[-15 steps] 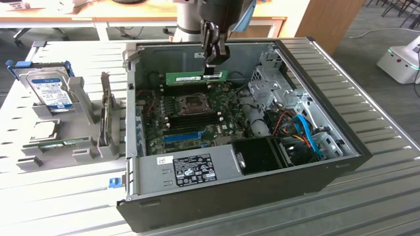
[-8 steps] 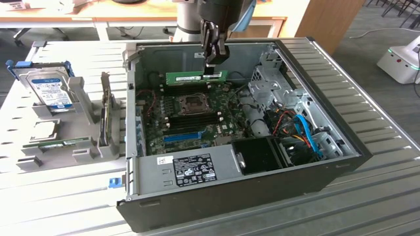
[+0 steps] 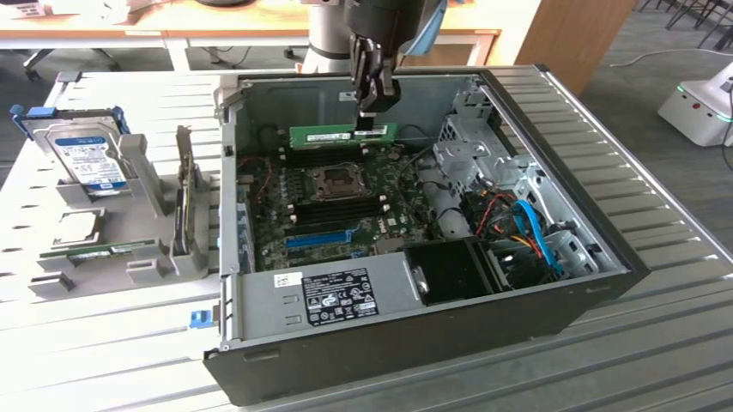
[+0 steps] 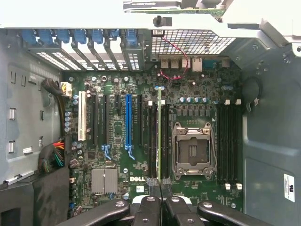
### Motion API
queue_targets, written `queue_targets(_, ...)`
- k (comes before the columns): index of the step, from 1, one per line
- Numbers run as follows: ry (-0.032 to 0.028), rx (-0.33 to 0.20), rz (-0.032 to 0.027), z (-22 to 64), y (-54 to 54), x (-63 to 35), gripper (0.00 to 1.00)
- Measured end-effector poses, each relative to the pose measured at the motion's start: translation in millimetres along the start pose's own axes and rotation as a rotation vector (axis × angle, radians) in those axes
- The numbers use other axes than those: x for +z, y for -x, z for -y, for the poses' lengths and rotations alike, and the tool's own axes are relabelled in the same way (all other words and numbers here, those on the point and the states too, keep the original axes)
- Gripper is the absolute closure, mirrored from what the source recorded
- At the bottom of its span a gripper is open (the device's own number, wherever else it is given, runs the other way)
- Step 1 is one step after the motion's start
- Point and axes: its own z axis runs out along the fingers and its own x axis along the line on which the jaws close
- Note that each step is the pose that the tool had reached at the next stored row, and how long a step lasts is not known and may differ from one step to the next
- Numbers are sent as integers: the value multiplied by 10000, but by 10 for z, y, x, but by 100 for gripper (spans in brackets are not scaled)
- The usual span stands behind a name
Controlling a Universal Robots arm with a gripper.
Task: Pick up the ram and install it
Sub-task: 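Insert the ram into the slot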
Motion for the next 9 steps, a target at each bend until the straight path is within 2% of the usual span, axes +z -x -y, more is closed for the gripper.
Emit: queue_targets(9,0,0,0,6,-1,121,88)
